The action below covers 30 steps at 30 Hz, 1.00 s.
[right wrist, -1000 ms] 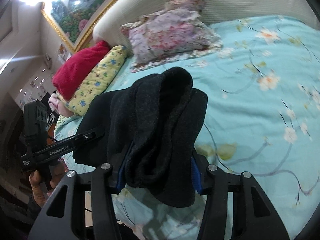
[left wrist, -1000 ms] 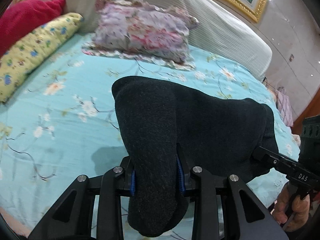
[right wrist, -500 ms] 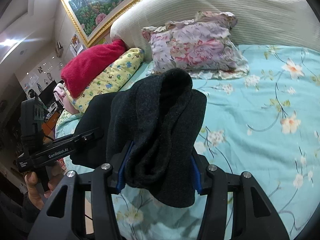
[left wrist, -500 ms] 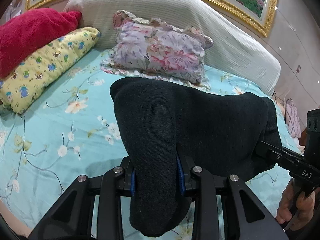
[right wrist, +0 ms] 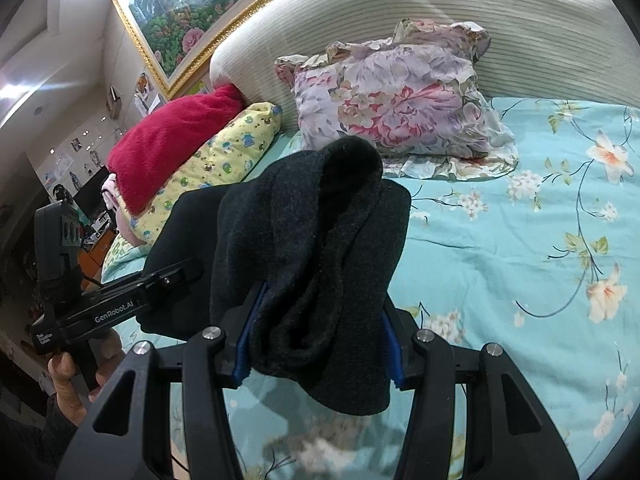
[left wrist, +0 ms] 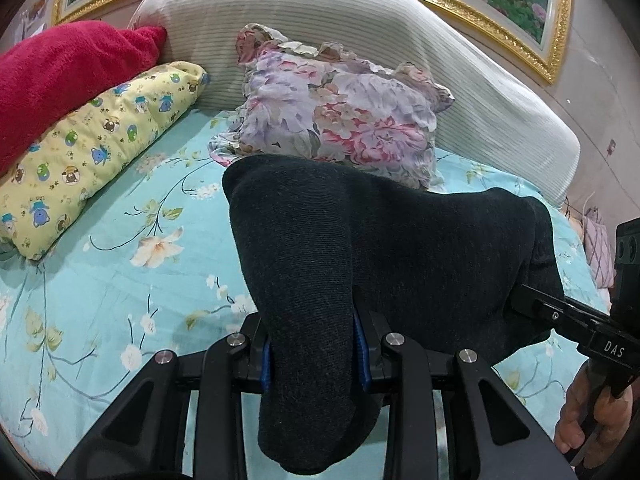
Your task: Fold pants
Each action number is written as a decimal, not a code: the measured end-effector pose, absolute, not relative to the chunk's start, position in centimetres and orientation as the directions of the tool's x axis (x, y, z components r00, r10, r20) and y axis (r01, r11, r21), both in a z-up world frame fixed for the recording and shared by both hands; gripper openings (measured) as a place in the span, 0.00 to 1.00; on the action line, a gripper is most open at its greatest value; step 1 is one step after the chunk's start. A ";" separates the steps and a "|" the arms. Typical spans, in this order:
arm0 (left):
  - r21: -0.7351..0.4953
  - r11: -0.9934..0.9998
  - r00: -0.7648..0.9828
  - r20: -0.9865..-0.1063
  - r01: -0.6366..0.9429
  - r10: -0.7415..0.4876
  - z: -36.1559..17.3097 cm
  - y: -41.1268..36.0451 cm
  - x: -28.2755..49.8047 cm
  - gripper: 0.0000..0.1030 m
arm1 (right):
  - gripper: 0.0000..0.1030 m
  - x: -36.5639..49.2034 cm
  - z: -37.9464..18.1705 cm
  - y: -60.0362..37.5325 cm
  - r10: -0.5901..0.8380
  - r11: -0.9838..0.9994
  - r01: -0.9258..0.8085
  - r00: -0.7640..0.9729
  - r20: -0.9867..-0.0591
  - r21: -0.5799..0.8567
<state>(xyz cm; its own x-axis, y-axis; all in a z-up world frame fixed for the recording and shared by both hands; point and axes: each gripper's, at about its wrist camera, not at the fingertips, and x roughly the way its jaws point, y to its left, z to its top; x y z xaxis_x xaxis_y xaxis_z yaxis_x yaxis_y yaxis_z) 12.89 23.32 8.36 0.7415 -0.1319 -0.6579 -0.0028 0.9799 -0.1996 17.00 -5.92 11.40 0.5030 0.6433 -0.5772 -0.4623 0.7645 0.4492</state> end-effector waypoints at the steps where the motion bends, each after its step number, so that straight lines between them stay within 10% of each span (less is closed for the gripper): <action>1: -0.199 0.980 0.740 -0.659 -0.003 -0.131 8.2 23.4 13.3 0.30 | 0.51 17.4 11.2 -5.9 0.644 0.764 -0.459 0.501 -0.578 0.453; 30: -0.149 0.988 0.675 -0.732 -0.033 -0.087 3.1 24.2 19.7 0.30 | 0.51 23.7 5.2 -4.0 0.640 0.766 -0.407 0.420 -0.643 0.497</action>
